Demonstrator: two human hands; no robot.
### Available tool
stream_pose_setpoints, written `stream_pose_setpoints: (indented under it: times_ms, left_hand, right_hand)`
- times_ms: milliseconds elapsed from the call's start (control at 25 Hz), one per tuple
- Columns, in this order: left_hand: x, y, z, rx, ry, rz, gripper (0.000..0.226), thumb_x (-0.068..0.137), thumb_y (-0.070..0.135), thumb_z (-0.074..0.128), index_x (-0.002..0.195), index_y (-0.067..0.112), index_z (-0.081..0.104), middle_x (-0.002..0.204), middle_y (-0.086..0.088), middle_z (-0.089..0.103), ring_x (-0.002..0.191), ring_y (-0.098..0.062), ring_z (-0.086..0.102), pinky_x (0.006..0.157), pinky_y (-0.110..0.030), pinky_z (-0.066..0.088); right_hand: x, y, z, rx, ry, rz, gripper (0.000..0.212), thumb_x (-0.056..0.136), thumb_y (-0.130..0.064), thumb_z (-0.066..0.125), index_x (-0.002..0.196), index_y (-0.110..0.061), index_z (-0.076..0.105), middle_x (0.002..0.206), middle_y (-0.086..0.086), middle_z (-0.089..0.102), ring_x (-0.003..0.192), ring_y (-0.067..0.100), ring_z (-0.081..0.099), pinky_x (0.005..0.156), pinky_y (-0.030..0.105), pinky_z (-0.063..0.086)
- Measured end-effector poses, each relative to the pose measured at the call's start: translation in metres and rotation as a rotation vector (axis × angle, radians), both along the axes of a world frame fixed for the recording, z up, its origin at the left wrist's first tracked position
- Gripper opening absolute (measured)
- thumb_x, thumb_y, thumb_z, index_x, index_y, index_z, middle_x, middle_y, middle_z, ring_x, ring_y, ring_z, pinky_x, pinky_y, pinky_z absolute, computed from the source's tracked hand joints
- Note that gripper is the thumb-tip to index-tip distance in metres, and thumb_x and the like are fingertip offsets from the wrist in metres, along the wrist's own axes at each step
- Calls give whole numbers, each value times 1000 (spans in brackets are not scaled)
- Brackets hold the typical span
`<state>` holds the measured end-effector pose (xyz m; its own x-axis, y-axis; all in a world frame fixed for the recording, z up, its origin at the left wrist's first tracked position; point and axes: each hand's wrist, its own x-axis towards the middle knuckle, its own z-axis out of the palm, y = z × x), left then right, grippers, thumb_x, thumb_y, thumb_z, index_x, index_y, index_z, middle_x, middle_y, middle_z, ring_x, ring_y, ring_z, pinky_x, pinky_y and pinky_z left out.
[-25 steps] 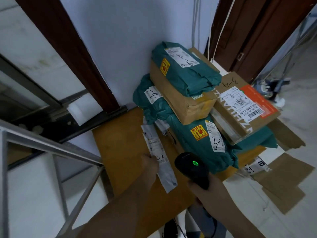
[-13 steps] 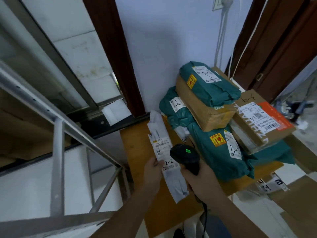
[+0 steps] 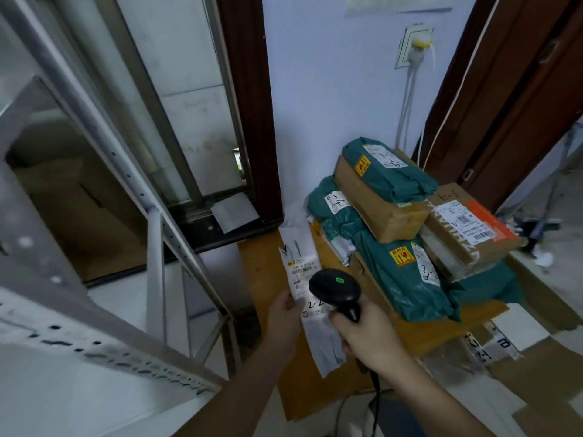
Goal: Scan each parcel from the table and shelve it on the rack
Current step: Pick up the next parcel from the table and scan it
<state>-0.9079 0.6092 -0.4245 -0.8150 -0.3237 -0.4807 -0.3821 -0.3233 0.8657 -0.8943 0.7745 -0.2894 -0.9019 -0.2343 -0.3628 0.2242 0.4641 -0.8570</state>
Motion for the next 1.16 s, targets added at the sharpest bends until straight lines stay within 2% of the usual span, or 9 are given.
stream_pose_setpoints:
  times_ms: [120,280,520,680,760,920,1040,1160]
  left_hand:
    - [24,-4,14,-50,41,-37,18,103,3,59,109,16,70,105,-9,78,100,-29,73,88,-45,58]
    - [54,-10,27,-23,38,-64,21,103,2,58,111,15,71,106,-10,79,102,-35,75,97,-57,57]
    - [111,-10,53,38,94,-61,22,102,0,58,112,14,72,111,-10,79,104,-33,75,96,-53,59]
    - [143,-14,74,38,128,-31,24,104,2,56,115,16,72,111,-8,80,102,-29,77,95,-51,60]
    - [160,-15,84,13,147,0,25,105,4,55,118,17,72,112,-7,79,102,-27,77,96,-51,60]
    - [201,-20,108,-11,215,99,21,105,6,55,118,12,72,113,-12,79,106,-32,75,97,-53,58]
    - [244,-24,133,-40,253,156,20,105,8,57,115,14,72,113,-12,79,105,-31,75,96,-51,58]
    - [288,-34,162,-69,313,175,22,106,10,54,121,12,70,115,-10,78,109,-31,75,98,-53,57]
  right_hand:
    - [36,-8,16,-24,7,-8,17,94,-11,61,86,-24,53,51,2,52,38,15,51,42,25,43]
    - [86,-16,38,-55,61,-70,17,93,-4,61,85,-17,54,50,7,49,33,12,44,38,21,39]
    - [143,-16,54,17,194,-61,12,90,-9,64,83,-12,55,42,-2,54,36,12,53,42,21,41]
    - [168,-11,61,35,237,-20,9,90,-14,66,88,-16,58,53,0,57,44,14,57,50,27,45]
    - [178,-7,67,17,245,14,10,89,-15,67,89,-20,59,55,0,58,49,17,58,55,29,46]
    - [200,1,86,-26,278,130,8,91,-10,64,88,-15,59,46,-1,57,43,16,58,48,28,46]
    - [218,2,105,-61,337,215,19,92,-14,66,76,-20,58,46,-6,57,45,10,55,47,21,44]
    - [238,-9,126,-110,348,333,31,94,-13,63,65,-9,55,45,1,54,39,13,51,43,20,42]
